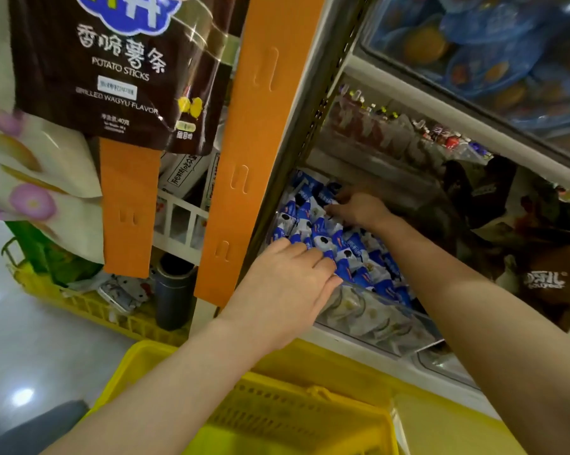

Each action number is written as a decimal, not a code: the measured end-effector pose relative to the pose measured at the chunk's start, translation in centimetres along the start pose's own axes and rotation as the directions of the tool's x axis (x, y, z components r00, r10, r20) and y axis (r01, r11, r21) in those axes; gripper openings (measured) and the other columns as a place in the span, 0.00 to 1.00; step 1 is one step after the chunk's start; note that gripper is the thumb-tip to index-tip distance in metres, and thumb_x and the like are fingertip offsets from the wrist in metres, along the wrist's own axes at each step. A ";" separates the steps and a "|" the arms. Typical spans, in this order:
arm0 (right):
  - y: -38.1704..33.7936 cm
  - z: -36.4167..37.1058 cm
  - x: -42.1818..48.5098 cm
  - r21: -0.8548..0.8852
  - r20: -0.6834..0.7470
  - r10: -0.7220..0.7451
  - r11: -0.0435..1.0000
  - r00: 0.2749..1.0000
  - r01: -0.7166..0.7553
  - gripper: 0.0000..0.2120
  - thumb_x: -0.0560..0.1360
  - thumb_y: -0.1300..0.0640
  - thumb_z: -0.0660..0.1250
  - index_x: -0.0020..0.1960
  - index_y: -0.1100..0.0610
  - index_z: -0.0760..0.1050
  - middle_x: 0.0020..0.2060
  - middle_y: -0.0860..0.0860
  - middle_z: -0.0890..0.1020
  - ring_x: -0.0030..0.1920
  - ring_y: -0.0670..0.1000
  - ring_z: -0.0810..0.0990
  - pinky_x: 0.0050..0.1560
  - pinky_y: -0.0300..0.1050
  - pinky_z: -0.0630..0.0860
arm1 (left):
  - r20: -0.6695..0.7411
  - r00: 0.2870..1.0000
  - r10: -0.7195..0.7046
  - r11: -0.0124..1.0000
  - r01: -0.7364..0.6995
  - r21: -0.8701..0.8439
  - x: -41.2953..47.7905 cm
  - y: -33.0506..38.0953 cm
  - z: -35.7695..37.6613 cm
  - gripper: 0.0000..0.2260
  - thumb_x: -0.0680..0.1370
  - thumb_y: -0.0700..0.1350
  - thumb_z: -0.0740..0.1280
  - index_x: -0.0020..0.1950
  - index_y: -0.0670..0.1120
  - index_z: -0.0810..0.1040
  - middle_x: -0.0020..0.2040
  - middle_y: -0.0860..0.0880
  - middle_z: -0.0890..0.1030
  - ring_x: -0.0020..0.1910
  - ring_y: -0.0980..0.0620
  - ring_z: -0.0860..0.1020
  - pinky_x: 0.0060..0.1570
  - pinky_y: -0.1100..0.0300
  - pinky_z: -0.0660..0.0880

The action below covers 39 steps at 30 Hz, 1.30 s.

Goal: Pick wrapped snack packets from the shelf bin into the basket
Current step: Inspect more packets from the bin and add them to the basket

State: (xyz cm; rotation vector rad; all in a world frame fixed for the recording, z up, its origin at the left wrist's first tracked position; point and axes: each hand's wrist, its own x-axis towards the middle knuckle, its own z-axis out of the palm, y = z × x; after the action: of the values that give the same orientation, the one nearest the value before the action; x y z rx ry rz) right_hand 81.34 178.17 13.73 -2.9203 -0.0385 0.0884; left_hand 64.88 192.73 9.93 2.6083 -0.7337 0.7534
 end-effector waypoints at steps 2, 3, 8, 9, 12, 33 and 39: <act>-0.4 0.3 0.3 -0.021 0.015 0.014 1.000 1.000 -0.014 0.16 0.76 0.53 0.65 0.58 0.63 0.75 0.51 0.60 0.80 0.44 0.52 0.77 0.31 0.40 0.68 | 0.001 1.000 0.003 1.000 -0.003 -0.007 0.0 -0.1 0.1 0.16 0.80 0.50 0.52 0.45 0.49 0.79 0.39 0.52 0.81 0.38 0.52 0.77 0.44 0.56 0.71; -0.5 0.5 0.5 -0.005 0.019 0.025 1.000 1.000 -0.025 0.15 0.76 0.53 0.65 0.57 0.63 0.75 0.51 0.59 0.80 0.43 0.52 0.76 0.31 0.40 0.68 | -0.003 1.000 0.003 1.000 -0.003 -0.010 0.0 -0.1 0.1 0.16 0.80 0.50 0.53 0.46 0.49 0.79 0.39 0.52 0.80 0.38 0.52 0.77 0.44 0.56 0.71; -0.1 1.0 0.4 0.249 0.053 0.036 0.967 0.998 -0.048 0.19 0.79 0.48 0.58 0.62 0.60 0.71 0.55 0.58 0.77 0.51 0.54 0.76 0.50 0.47 0.73 | -0.018 1.000 0.001 1.000 -0.001 -0.011 0.0 0.0 0.1 0.16 0.79 0.50 0.53 0.45 0.48 0.79 0.38 0.52 0.80 0.37 0.53 0.77 0.44 0.56 0.71; 0.1 1.0 0.2 0.228 0.042 -0.002 0.974 0.999 -0.008 0.18 0.80 0.48 0.56 0.61 0.60 0.72 0.51 0.57 0.78 0.51 0.54 0.76 0.50 0.46 0.72 | -0.019 1.000 0.001 1.000 -0.001 -0.014 0.0 0.0 0.1 0.16 0.79 0.50 0.53 0.45 0.48 0.79 0.38 0.52 0.81 0.37 0.53 0.77 0.44 0.56 0.72; 0.7 0.3 -0.5 0.244 -0.012 -0.076 0.967 0.997 0.076 0.15 0.81 0.50 0.53 0.55 0.57 0.75 0.42 0.52 0.76 0.42 0.50 0.75 0.37 0.37 0.70 | -0.024 1.000 0.001 1.000 -0.001 -0.018 -0.1 0.0 0.1 0.16 0.79 0.50 0.53 0.46 0.48 0.79 0.39 0.52 0.81 0.37 0.53 0.77 0.44 0.56 0.72; 3.6 -0.1 -0.6 0.308 -0.043 0.174 0.939 0.984 -0.152 0.17 0.72 0.54 0.70 0.58 0.58 0.73 0.43 0.53 0.79 0.36 0.47 0.76 0.34 0.38 0.70 | 0.007 1.000 -0.007 1.000 0.007 -0.003 -0.2 0.3 -0.3 0.17 0.79 0.50 0.52 0.46 0.47 0.80 0.39 0.51 0.81 0.38 0.52 0.77 0.43 0.56 0.72; 2.2 -3.2 -5.6 0.365 -0.422 0.000 0.916 0.906 0.170 0.10 0.74 0.57 0.67 0.55 0.58 0.76 0.41 0.47 0.76 0.40 0.44 0.75 0.38 0.35 0.71 | 0.106 0.992 -0.065 0.996 0.070 -0.050 -0.5 0.6 -0.8 0.16 0.81 0.51 0.49 0.59 0.49 0.74 0.54 0.52 0.78 0.53 0.53 0.73 0.57 0.58 0.64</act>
State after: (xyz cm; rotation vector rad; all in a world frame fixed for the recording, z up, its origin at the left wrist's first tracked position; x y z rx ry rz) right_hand 76.00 175.20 16.70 -2.4667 -0.0722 -0.4858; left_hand 63.88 192.76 10.36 2.6254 -0.6810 0.5733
